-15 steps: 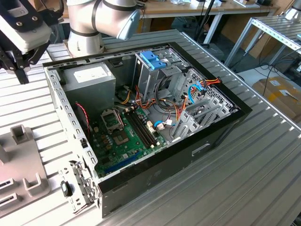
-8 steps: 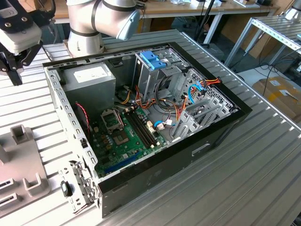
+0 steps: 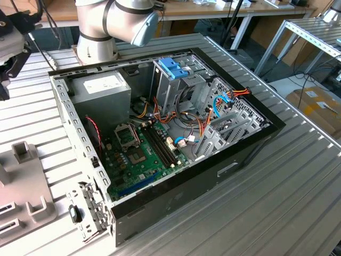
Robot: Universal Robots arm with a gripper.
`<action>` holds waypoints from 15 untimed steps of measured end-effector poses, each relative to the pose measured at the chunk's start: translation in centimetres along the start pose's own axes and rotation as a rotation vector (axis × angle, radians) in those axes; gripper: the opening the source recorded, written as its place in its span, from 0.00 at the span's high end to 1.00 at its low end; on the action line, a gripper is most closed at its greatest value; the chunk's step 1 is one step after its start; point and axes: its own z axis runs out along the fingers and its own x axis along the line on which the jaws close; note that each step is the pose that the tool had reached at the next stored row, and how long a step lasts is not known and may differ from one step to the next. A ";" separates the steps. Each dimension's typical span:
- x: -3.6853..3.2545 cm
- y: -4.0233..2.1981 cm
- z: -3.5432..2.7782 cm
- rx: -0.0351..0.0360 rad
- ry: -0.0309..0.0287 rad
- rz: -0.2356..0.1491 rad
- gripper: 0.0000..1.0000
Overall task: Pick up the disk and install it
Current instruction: 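Reach for the disk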
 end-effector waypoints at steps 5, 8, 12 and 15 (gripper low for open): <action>1.77 -0.14 -0.01 0.0001 0.0000 0.000 0.89; 2.66 -0.21 0.00 0.0000 -0.0001 0.000 0.89; 3.74 -0.29 -0.01 0.0001 0.0001 0.000 0.89; 4.33 -0.33 -0.01 0.0000 0.0000 0.000 0.89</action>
